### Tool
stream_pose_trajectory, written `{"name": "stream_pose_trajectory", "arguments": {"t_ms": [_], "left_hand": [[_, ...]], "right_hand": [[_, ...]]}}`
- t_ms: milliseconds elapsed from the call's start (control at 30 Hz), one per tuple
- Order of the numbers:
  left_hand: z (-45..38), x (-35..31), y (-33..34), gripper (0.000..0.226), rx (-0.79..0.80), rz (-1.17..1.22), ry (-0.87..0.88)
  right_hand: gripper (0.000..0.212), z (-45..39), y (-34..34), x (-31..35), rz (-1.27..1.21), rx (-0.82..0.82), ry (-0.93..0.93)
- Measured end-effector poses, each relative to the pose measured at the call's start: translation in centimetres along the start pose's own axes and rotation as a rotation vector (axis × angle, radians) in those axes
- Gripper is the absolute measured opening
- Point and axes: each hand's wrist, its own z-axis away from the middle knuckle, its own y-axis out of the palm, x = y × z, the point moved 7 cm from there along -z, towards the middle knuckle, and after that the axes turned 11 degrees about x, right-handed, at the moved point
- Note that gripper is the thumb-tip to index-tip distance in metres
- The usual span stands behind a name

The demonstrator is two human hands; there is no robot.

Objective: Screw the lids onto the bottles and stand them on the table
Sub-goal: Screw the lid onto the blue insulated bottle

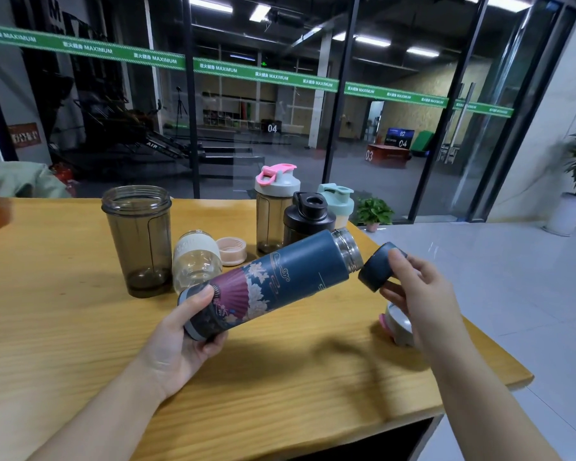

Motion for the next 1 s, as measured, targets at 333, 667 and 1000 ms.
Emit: {"name": "stream_pose_trajectory", "arguments": {"t_ms": [333,667,1000], "left_hand": [[0.0,-0.7,-1.0,0.087,-0.036,-0.062,0.029],[0.1,-0.7,-0.4,0.086,0.001,-0.198,0.001],[0.1,-0.6,-0.5,0.082,-0.017,-0.202,-0.017]], "right_hand": [[0.102,-0.7,2.8,-3.5,-0.954,0.129,0.202],[0.069,-0.7,3.5,-4.5,-0.72,0.17,0.313],[0.081,-2.4,2.4,-1.6,-0.23,0.494,0.021]]}}
